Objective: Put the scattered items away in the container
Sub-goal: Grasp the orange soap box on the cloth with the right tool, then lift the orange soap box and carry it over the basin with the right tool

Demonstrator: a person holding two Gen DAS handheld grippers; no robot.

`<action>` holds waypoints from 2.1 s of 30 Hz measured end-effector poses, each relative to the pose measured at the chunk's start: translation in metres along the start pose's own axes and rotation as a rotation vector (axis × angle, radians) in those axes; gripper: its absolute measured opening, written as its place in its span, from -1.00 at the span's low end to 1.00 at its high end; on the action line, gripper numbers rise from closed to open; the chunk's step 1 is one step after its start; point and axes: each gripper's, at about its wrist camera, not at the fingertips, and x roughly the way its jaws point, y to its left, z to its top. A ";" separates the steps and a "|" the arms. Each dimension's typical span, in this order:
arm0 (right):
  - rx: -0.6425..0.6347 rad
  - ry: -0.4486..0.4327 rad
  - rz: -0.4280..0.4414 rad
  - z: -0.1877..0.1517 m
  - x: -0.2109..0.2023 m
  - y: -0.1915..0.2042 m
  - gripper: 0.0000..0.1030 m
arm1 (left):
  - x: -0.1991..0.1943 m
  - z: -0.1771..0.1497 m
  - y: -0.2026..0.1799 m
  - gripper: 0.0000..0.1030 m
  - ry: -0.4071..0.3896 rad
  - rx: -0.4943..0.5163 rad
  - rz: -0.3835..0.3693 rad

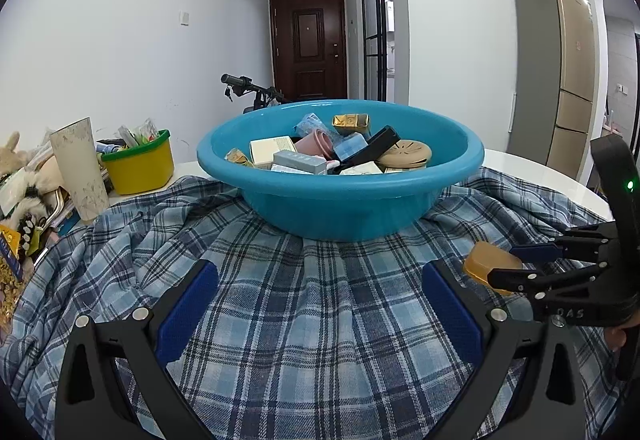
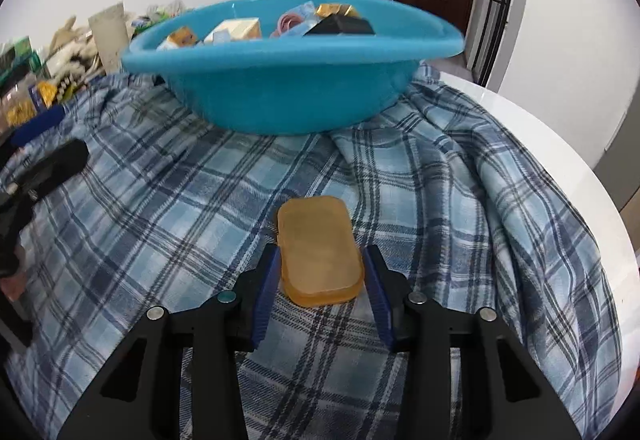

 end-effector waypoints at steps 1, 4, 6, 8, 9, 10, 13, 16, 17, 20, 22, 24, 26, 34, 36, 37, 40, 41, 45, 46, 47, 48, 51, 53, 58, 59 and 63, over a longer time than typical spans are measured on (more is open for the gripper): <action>-0.002 -0.005 -0.002 0.000 0.000 0.000 -0.17 | 0.000 0.000 0.000 1.00 -0.002 0.002 -0.001; -0.005 0.000 -0.006 -0.001 0.003 0.001 -0.16 | 0.000 -0.001 -0.002 1.00 -0.005 0.015 -0.001; -0.006 0.008 -0.006 -0.001 0.004 0.001 -0.16 | 0.000 -0.001 -0.003 1.00 -0.004 0.022 -0.001; 0.003 0.013 0.002 -0.001 0.006 -0.001 -0.19 | 0.000 -0.001 -0.004 1.00 -0.002 0.025 -0.001; 0.006 0.012 -0.002 -0.001 0.006 -0.001 -0.19 | 0.000 -0.001 -0.004 1.00 0.000 0.025 0.000; 0.008 0.011 -0.018 -0.001 0.006 -0.001 -0.19 | 0.000 -0.001 -0.004 1.00 0.000 0.025 0.001; 0.014 -0.002 -0.055 -0.002 0.000 0.000 -0.20 | 0.000 -0.001 -0.004 1.00 0.000 0.023 0.003; 0.035 -0.033 -0.060 0.001 -0.014 0.002 -0.20 | 0.000 -0.002 -0.004 1.00 0.001 0.018 0.008; 0.039 -0.046 -0.062 0.002 -0.021 0.004 -0.20 | 0.000 -0.002 -0.003 1.00 0.001 0.018 0.009; 0.059 -0.093 -0.066 0.005 -0.039 0.014 -0.20 | 0.000 -0.002 -0.003 1.00 0.001 0.019 0.016; 0.080 -0.125 -0.072 0.006 -0.049 0.022 -0.20 | -0.001 -0.002 -0.003 1.00 -0.002 0.019 0.026; 0.084 -0.156 -0.112 0.008 -0.056 0.034 -0.20 | -0.002 -0.002 -0.003 1.00 -0.007 0.015 0.034; 0.077 -0.193 -0.179 0.010 -0.061 0.048 -0.20 | -0.003 -0.002 -0.002 1.00 -0.011 0.010 0.040; 0.070 -0.212 -0.168 0.012 -0.065 0.072 -0.20 | -0.014 -0.003 0.011 1.00 -0.064 -0.053 0.080; 0.068 -0.212 -0.164 0.012 -0.066 0.074 -0.20 | -0.014 -0.003 0.012 1.00 -0.065 -0.059 0.086; 0.065 -0.213 -0.162 0.013 -0.066 0.075 -0.20 | -0.014 -0.003 0.012 1.00 -0.065 -0.060 0.086; 0.061 -0.222 -0.160 0.015 -0.071 0.077 -0.20 | -0.013 -0.002 0.011 1.00 -0.061 -0.053 0.084; 0.058 -0.226 -0.162 0.017 -0.073 0.077 -0.20 | -0.013 -0.002 0.011 1.00 -0.061 -0.051 0.083; 0.048 -0.250 -0.166 0.027 -0.080 0.077 -0.20 | -0.014 -0.002 0.009 1.00 -0.063 -0.045 0.083; 0.045 -0.255 -0.169 0.031 -0.081 0.077 -0.20 | -0.014 -0.002 0.009 1.00 -0.064 -0.043 0.082; 0.041 -0.261 -0.171 0.035 -0.083 0.077 -0.20 | -0.014 -0.002 0.009 1.00 -0.066 -0.041 0.082; 0.036 -0.266 -0.171 0.040 -0.083 0.077 -0.20 | -0.014 -0.002 0.009 1.00 -0.066 -0.037 0.082; 0.040 -0.273 -0.150 0.056 -0.084 0.072 -0.20 | -0.013 -0.002 0.008 1.00 -0.065 -0.034 0.082; 0.042 -0.281 -0.137 0.067 -0.085 0.070 -0.20 | -0.013 -0.002 0.008 1.00 -0.065 -0.035 0.082; 0.058 -0.283 -0.128 0.098 -0.073 0.056 -0.20 | -0.013 -0.001 0.009 1.00 -0.060 -0.042 0.090; 0.065 -0.281 -0.127 0.104 -0.069 0.053 -0.20 | -0.012 -0.001 0.010 1.00 -0.057 -0.046 0.091; 0.080 -0.261 -0.140 0.127 -0.050 0.040 -0.20 | -0.010 -0.002 0.013 1.00 -0.044 -0.063 0.090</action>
